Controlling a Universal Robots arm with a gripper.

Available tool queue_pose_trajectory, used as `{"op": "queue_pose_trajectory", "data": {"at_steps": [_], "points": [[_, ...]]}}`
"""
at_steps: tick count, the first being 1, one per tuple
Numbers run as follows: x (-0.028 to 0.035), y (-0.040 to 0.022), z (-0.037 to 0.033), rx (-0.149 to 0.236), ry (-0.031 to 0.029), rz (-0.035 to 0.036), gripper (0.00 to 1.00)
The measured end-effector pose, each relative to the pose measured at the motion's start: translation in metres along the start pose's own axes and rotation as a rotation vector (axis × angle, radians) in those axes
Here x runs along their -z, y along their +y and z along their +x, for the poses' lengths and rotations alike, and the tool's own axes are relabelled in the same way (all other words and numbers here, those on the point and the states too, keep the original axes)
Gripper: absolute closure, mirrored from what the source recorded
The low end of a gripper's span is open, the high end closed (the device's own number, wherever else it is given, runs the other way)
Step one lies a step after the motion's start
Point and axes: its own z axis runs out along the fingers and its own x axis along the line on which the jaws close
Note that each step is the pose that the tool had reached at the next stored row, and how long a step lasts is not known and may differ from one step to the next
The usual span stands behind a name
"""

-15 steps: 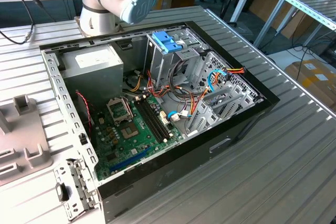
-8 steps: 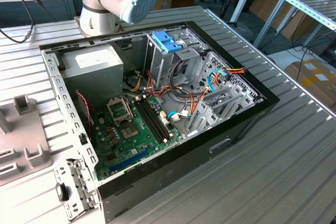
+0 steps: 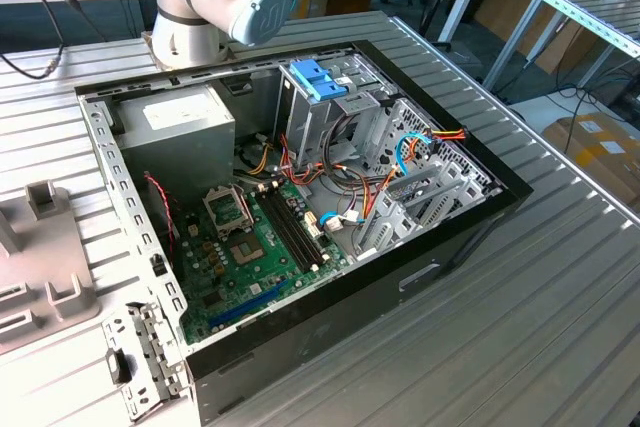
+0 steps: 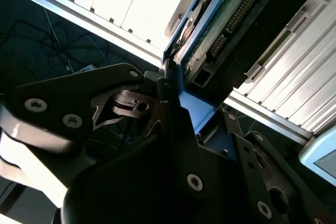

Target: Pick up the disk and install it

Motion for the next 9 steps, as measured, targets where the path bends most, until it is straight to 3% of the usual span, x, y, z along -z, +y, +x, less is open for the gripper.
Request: {"op": "queue_pose_trajectory", "data": {"at_steps": [9], "points": [[0.0080, 0.0000, -0.0003, 0.000, -0.0039, -0.0002, 0.63]]}}
